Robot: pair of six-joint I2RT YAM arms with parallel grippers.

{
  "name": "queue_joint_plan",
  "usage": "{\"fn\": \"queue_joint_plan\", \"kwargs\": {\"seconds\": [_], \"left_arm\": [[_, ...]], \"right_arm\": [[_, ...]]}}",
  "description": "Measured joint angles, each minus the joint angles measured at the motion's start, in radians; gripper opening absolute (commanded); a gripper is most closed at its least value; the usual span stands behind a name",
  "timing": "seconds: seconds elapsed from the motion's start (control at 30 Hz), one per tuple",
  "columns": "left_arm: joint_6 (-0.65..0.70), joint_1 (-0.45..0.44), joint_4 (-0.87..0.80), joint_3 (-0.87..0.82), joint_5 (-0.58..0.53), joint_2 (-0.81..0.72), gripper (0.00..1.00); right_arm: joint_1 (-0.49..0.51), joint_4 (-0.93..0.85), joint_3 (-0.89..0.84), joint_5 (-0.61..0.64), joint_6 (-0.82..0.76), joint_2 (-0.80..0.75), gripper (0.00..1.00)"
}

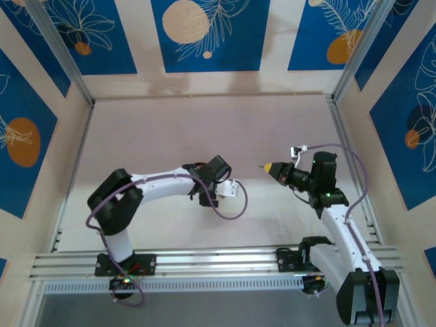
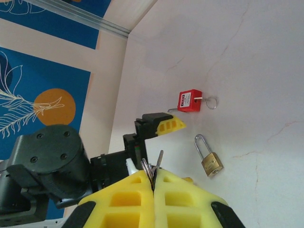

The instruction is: Unlock with the key

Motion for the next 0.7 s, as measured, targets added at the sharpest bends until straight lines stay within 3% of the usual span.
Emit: {"fn": "queue_joint_plan", "kwargs": {"seconds": [0.23, 0.5, 0.7], "left_arm": [[0.035, 0.000, -0.004, 0.057, 0.042, 0.077, 0.82], [0.021, 0.011, -0.128, 0.218, 0.145, 0.175, 0.78], [-0.010, 0.024, -0.211, 0.248, 0.188, 0.203, 0.76]], "right_arm": [[-0.018, -0.018, -0.016, -0.013, 0.000, -0.019, 0.00], [-0.028, -0.016, -0.019, -0.031, 0.001, -0.020, 0.00], [-0.040, -0.013, -0.019, -0.047, 0.002, -0.020, 0.00]]}}
